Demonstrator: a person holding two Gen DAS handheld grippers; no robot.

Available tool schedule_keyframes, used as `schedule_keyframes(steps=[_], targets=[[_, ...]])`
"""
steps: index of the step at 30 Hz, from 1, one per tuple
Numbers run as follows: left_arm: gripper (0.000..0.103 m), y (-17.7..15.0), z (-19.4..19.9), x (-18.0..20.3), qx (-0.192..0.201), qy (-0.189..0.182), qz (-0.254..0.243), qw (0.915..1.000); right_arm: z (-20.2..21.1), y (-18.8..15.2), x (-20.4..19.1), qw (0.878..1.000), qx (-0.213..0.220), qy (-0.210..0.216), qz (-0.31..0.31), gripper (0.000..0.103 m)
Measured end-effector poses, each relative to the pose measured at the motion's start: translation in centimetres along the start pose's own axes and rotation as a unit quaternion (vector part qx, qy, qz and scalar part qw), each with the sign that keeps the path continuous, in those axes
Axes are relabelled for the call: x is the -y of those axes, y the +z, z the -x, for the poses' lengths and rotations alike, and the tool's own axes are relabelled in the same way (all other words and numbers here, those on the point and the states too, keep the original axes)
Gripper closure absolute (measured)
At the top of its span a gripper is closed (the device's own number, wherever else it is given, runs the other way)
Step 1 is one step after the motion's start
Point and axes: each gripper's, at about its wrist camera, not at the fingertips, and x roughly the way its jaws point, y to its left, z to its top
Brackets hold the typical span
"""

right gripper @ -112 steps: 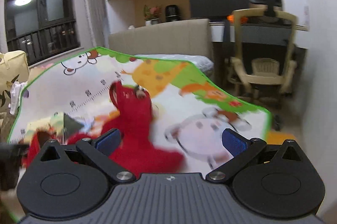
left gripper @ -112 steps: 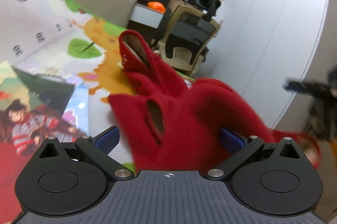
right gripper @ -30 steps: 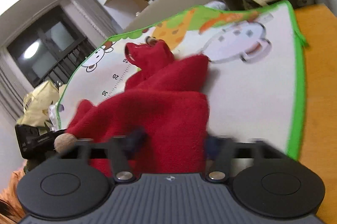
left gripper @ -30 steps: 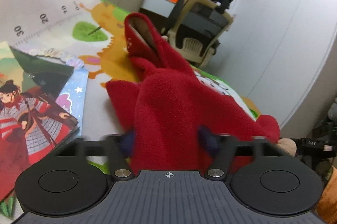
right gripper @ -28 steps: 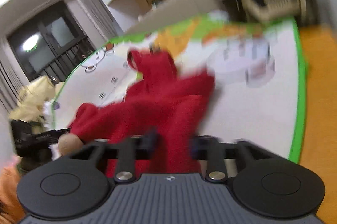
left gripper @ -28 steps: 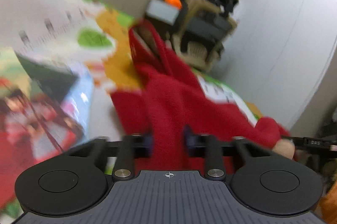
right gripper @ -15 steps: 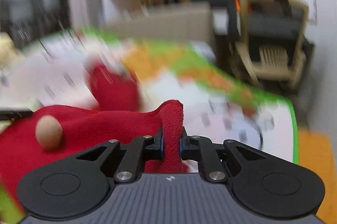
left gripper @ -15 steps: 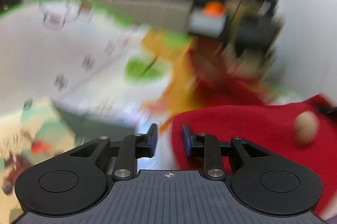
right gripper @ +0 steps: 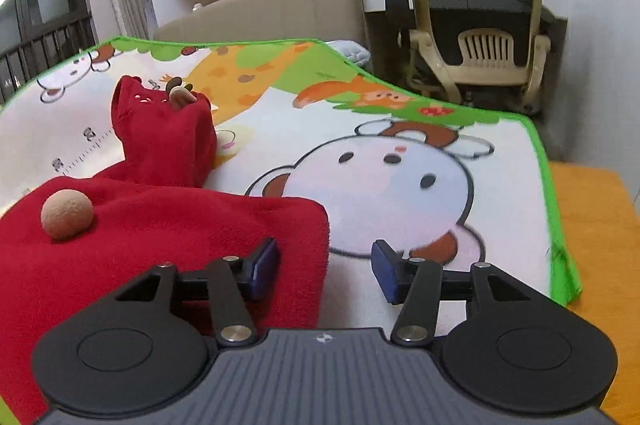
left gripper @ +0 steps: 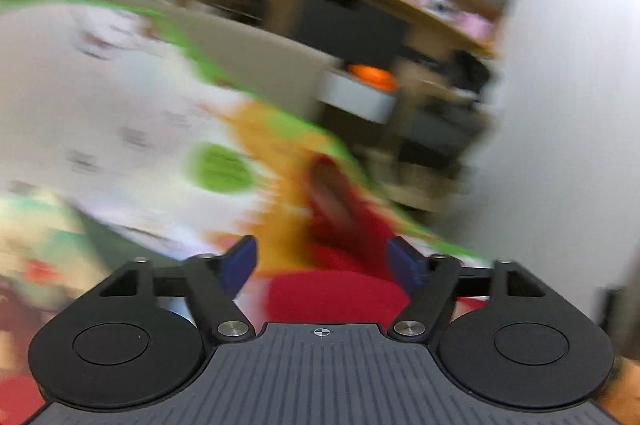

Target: Fold clothes

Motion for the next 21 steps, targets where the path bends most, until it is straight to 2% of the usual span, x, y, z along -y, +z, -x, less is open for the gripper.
schedule_keyframes(steps=[1,3,4,5,7,9,11,14,15,17,21], targets=[[0.021,-0.7,-1.0,0.9,-0.016,-0.019,-0.001,0.9997,1.0,0.5,-0.7,1.0,0.017,-0.013,0.02,0.052],[0.021,-2.8,-3.3,2.3,-0.045,-0.015,-0.033,0.9983,3.0,1.6,-2.1,0.996,0.051,-0.039,0.061,0.05],[0.019,-3.9,-4.4,3.0,-0.058,-0.01,-0.052,0.9969,4.4,2.2,-2.8,0.994,0.069,-0.037,0.074,0.045],[0.018,-4.8,-5.3,3.6,-0.066,0.004,-0.076,0.9949,6.0,2.8,-3.6,0.992,0.088,-0.026,0.082,0.04],[0.015,-6.0,-6.2,4.3,-0.069,0.024,-0.119,0.9901,8.5,3.7,-5.0,0.99,0.103,0.027,0.09,0.021],[0.011,-6.1,-6.4,4.2,-0.071,0.02,-0.124,0.9895,9.0,3.5,-6.2,0.989,0.085,0.082,0.091,0.019],[0.01,-6.0,-6.6,4.0,-0.073,0.015,-0.125,0.9894,7.5,2.4,-7.4,0.989,0.044,0.118,0.081,0.018],[0.01,-6.1,-6.7,3.9,-0.073,0.012,-0.127,0.9892,2.6,-1.3,-8.5,0.992,-0.025,0.095,0.075,0.013],[0.01,-6.2,-6.6,3.9,-0.072,0.012,-0.129,0.9889,1.8,-2.1,-8.7,0.993,-0.027,0.089,0.071,0.007],[0.01,-6.4,-6.5,3.9,-0.072,0.013,-0.134,0.9883,1.3,-2.7,-8.7,0.994,-0.017,0.083,0.062,0.005],[0.009,-6.5,-6.4,3.8,-0.067,0.009,-0.134,0.9886,1.3,-2.3,-8.6,0.994,-0.03,0.085,0.06,0.0]])
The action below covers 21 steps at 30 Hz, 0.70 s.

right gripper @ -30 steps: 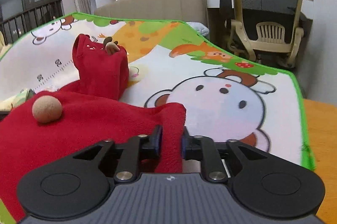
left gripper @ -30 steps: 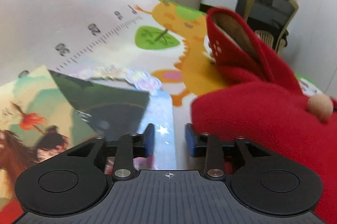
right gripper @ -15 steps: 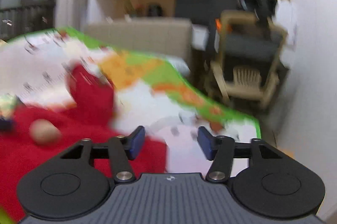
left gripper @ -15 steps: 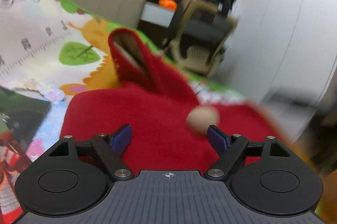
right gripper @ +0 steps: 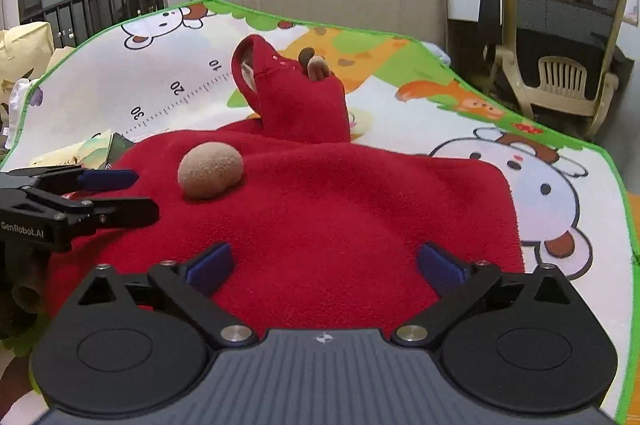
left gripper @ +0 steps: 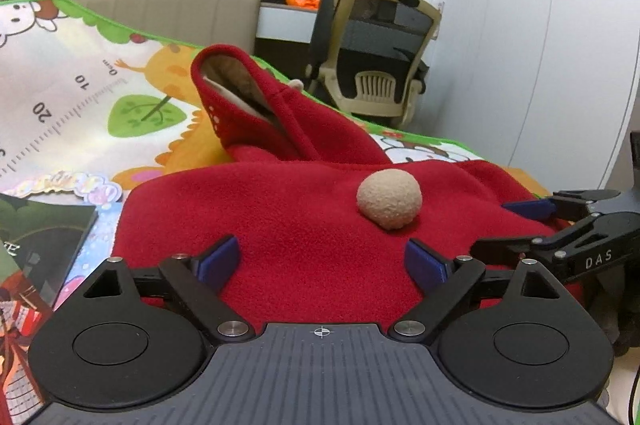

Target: Fold clothes

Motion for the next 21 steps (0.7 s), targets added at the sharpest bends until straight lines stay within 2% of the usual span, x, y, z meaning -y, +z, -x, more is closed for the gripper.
schedule_keyframes(steps=[7,10,12,14,16,18,20,21], targets=[[0.009,-0.2,0.0,-0.1,0.007,-0.002,-0.002,1.0,0.2,1.0,-1.1,1.0,-0.024,-0.013,0.0,0.0],[0.009,-0.3,0.0,-0.1,0.009,-0.002,-0.002,1.0,1.3,1.7,-0.8,1.0,-0.009,-0.004,-0.016,0.0],[0.009,-0.3,0.1,-0.1,0.01,-0.003,0.0,0.9999,2.7,2.0,-0.5,0.999,0.021,0.005,-0.028,0.0],[0.009,-0.4,0.1,-0.2,0.012,-0.005,0.002,0.9999,2.4,1.8,-0.4,1.0,-0.004,-0.007,-0.024,0.0],[0.009,-0.4,0.1,-0.3,0.015,-0.009,0.005,0.9998,0.6,0.8,-0.5,0.998,-0.055,-0.025,-0.006,0.0],[0.008,-0.5,0.2,-0.4,0.019,-0.012,0.008,0.9997,0.5,1.0,-0.9,0.998,-0.056,-0.029,0.0,0.0],[0.008,-0.6,0.3,-0.7,0.025,-0.017,0.015,0.9994,0.9,2.9,-1.7,0.998,-0.058,-0.03,0.009,0.0],[0.008,-0.7,0.4,-0.8,0.029,-0.019,0.02,0.9992,1.3,4.1,-2.3,0.998,-0.044,-0.025,0.022,0.0]])
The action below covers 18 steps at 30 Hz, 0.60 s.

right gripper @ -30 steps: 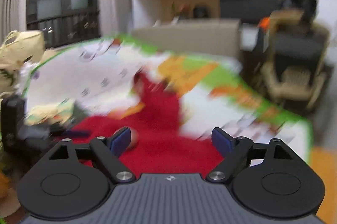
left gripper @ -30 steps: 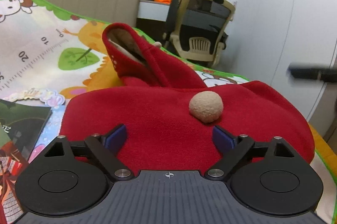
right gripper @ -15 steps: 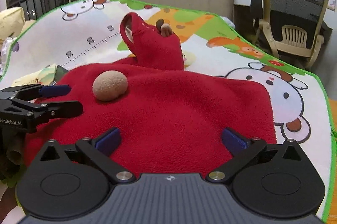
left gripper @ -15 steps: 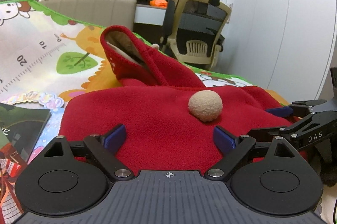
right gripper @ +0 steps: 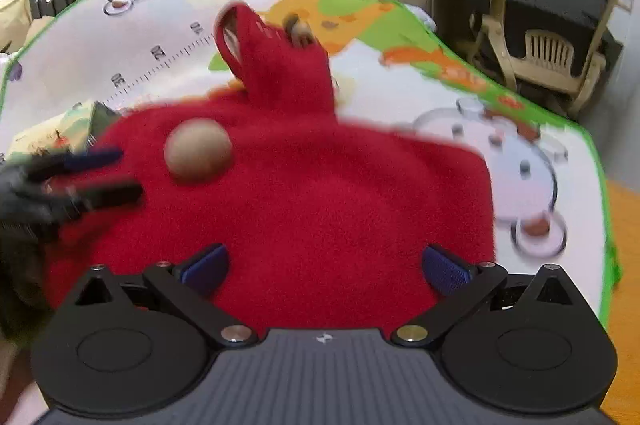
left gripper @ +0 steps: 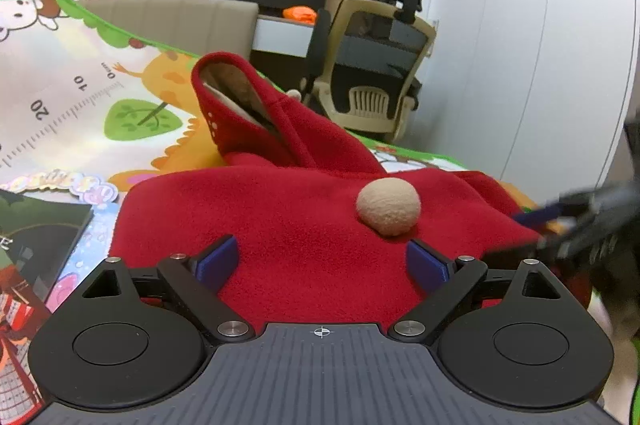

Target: Fold clothes

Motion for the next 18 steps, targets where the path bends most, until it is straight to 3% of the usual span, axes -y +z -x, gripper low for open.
schedule_keyframes(steps=[3,6,10,14,18], targets=[[0.008,-0.3,0.3,-0.1,0.016,0.001,0.008,0.9998,1.1,4.5,-2.6,0.997,0.056,-0.004,0.059,0.0],[0.008,-0.7,0.8,0.3,0.035,0.012,0.003,0.9993,-1.4,9.3,-6.0,0.989,0.065,-0.023,0.13,0.0],[0.006,-0.9,1.3,0.2,0.051,0.008,0.01,0.9986,-8.2,14.5,-10.9,0.972,0.053,-0.051,0.225,0.026],[0.005,-1.0,1.6,-1.0,0.057,-0.019,0.042,0.9973,-16.2,17.2,-14.4,0.938,0.026,-0.128,0.32,0.035],[0.005,-1.0,1.7,-1.4,0.061,-0.03,0.056,0.9961,-23.1,19.0,-13.6,0.919,-0.009,-0.209,0.333,0.038]])
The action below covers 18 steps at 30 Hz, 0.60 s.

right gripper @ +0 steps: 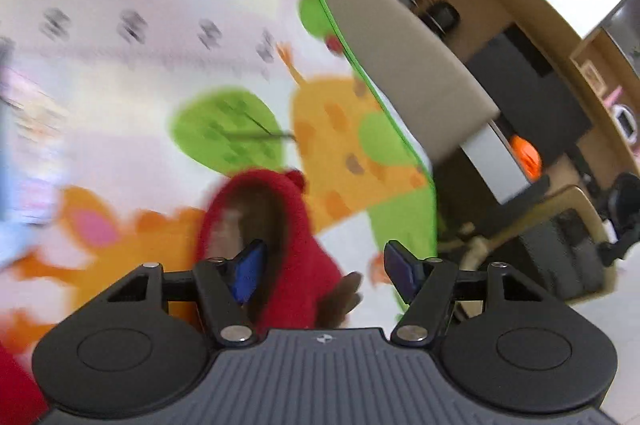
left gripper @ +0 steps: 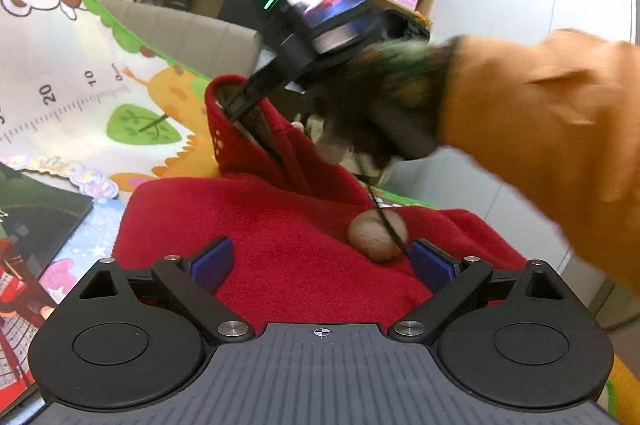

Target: Fold clothes

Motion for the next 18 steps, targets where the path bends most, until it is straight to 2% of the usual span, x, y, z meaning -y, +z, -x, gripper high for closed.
schedule_keyframes(steps=[2,3,5,7,9,11,13,16,18], targets=[[0.004,0.0,0.1,-0.1,0.001,-0.002,0.003,1.0,-1.8,-0.1,0.6,0.999,-0.011,-0.033,0.005,0.046],[0.004,0.0,0.1,-0.2,0.001,-0.004,0.006,1.0,-1.6,-0.2,1.4,0.999,-0.001,-0.052,0.0,0.052],[0.004,0.0,0.0,-0.4,0.003,-0.007,0.014,0.9999,1.5,-0.8,4.9,0.995,0.045,-0.066,-0.062,0.052],[0.004,0.0,0.1,-0.6,0.004,-0.01,0.022,0.9997,6.9,-2.4,8.9,0.983,0.098,-0.065,-0.138,0.052],[0.004,0.0,0.1,-0.8,0.003,-0.012,0.028,0.9995,14.3,-5.9,11.0,0.968,0.167,-0.08,-0.168,0.051],[0.004,0.0,0.1,-0.9,0.002,-0.016,0.03,0.9994,21.6,-9.5,12.3,0.951,0.232,-0.094,-0.183,0.047],[0.004,0.0,0.1,-1.0,0.001,-0.02,0.033,0.9993,26.6,-13.1,10.7,0.942,0.278,-0.104,-0.16,0.04],[0.004,0.2,1.1,-1.4,0.002,-0.029,0.058,0.9979,32.8,-18.2,7.5,0.928,0.336,-0.113,-0.118,0.038],[0.004,0.7,2.9,-1.6,0.008,-0.035,0.082,0.996,33.9,-20.7,4.6,0.934,0.338,-0.065,-0.097,0.037]])
